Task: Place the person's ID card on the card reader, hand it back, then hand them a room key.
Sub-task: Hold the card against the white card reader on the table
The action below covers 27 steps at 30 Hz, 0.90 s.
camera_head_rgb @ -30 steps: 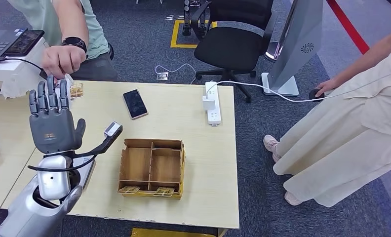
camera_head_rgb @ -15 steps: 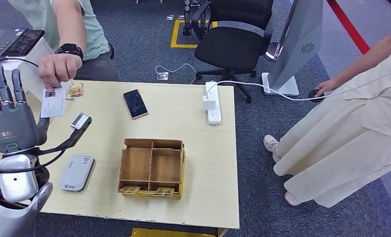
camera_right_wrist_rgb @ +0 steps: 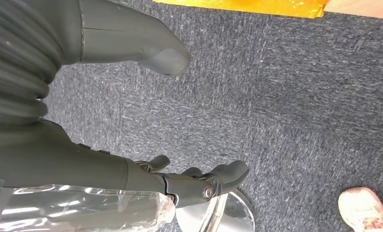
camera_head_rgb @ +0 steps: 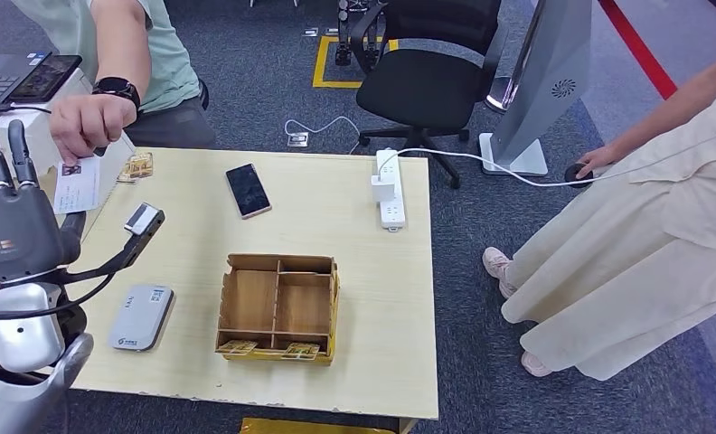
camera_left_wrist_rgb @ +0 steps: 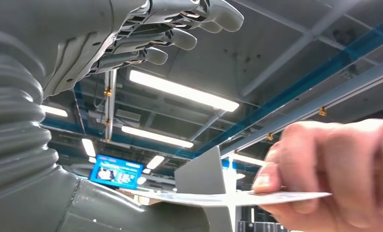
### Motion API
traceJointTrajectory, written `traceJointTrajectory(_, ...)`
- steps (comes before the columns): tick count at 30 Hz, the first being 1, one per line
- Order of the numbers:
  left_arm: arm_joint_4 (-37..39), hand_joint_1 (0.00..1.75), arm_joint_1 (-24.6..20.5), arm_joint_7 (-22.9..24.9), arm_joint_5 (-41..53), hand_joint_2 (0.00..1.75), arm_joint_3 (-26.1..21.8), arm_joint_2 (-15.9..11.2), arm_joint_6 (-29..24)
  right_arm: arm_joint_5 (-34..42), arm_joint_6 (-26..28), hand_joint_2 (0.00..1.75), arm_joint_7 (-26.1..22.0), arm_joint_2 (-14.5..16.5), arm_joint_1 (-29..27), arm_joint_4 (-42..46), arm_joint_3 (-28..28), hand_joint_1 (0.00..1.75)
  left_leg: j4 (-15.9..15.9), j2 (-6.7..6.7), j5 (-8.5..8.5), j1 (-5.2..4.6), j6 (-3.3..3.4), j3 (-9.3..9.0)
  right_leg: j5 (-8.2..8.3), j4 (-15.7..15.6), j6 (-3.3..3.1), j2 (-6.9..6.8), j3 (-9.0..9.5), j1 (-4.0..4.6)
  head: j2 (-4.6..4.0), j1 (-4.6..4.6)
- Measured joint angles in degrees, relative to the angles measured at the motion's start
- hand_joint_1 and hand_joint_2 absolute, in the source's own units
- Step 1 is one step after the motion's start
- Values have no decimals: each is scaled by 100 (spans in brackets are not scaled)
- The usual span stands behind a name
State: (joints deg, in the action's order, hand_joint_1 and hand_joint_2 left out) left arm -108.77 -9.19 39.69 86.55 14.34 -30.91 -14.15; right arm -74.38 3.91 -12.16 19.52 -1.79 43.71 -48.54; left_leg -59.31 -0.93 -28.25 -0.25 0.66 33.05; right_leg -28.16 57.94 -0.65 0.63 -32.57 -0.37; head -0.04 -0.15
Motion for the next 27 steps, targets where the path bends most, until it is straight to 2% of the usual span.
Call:
traceJointTrajectory(1, 1, 2, 0, 0, 0, 175, 15, 15, -19, 11, -6, 175, -4, -1, 0, 1, 0, 0, 0, 0, 0, 0, 0, 0, 0, 0, 0, 0, 0, 0, 0, 0)
traceJointTrajectory(5, 4, 169, 1, 0, -1, 175, 77, 64, -35, 17, -13, 175, -8, 1, 0, 1, 0, 0, 0, 0, 0, 0, 0, 0, 0, 0, 0, 0, 0, 0, 0, 0)
traceJointTrajectory(6, 7, 175, 1, 0, -1, 175, 103, 77, -33, 17, -12, 175, -8, 1, 0, 1, 1, 0, 0, 0, 0, 0, 0, 0, 0, 0, 0, 0, 0, 0, 0, 0)
traceJointTrajectory(14, 50, 175, -3, 0, -1, 175, 274, 116, -33, 26, 4, 175, -7, -1, 0, 1, 7, 0, 0, 1, 0, 0, 0, 0, 0, 0, -1, 1, -1, 0, 0, 0)
traceJointTrajectory(27, 55, 175, -6, 0, 0, 175, 294, 115, -43, 81, 11, 175, 19, 1, -1, 18, 12, 0, 0, 1, -1, 0, -1, 0, -1, 0, -1, 1, -1, 0, 0, 0)
